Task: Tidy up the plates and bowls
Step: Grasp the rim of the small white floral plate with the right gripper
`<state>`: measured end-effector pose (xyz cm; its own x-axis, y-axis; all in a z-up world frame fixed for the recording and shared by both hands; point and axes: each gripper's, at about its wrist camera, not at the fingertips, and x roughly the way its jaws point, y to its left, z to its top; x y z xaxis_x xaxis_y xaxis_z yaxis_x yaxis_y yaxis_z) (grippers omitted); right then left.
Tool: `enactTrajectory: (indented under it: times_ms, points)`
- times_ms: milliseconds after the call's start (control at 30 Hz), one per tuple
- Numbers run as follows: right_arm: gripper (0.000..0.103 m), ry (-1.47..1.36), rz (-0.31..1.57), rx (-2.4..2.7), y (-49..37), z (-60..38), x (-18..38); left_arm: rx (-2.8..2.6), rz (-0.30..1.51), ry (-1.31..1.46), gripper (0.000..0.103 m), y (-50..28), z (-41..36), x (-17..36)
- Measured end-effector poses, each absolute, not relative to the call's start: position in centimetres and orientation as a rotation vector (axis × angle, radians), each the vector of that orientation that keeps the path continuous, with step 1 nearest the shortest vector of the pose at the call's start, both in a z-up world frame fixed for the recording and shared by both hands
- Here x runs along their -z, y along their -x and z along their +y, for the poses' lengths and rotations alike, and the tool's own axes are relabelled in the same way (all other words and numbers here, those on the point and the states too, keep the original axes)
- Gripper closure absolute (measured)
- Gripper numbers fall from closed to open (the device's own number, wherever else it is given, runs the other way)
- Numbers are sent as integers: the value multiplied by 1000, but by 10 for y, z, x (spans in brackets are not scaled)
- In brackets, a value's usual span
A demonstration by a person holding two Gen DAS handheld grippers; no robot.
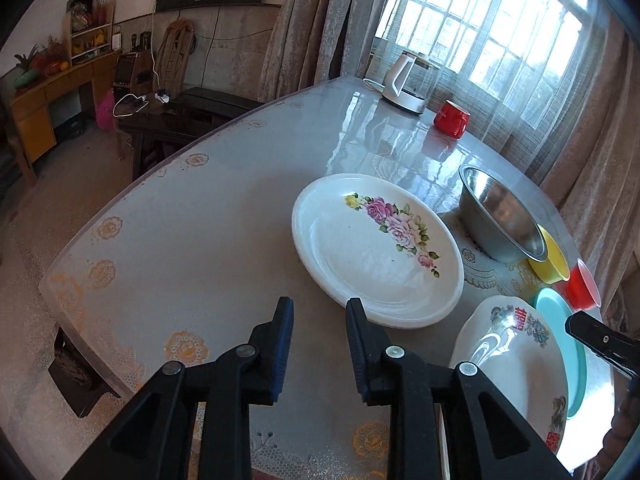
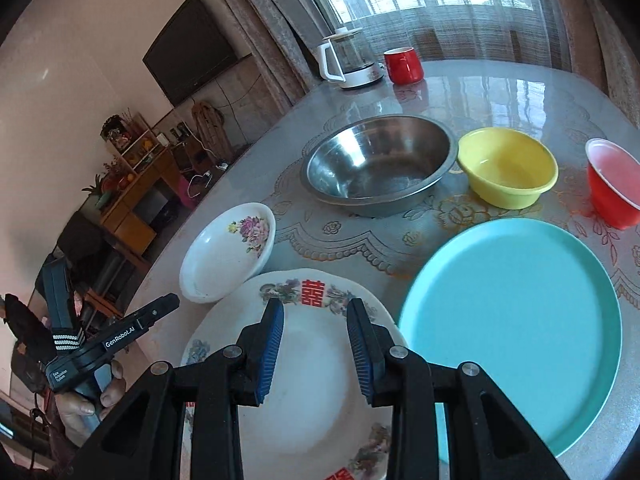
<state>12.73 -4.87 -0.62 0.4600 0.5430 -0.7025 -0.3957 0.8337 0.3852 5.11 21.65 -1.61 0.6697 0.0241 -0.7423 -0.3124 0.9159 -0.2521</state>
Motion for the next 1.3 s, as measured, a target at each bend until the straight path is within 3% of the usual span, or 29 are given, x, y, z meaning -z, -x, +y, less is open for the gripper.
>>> enactTrajectory:
  times_ms: [467, 800, 933, 1300]
  points:
    - [73, -126, 1031, -596, -193, 46, 26, -173, 811, 401, 75, -83, 246, 22]
    - [81, -64, 1107, -540, -216, 67, 54, -143, 869, 351, 76, -118, 241, 39]
    - [86, -36, 1135, -543, -219, 68, 63, -148, 867, 324, 80, -123, 235, 38]
    - [87, -55, 1118, -552, -216, 66, 63, -145, 866, 304, 80, -117, 231, 37]
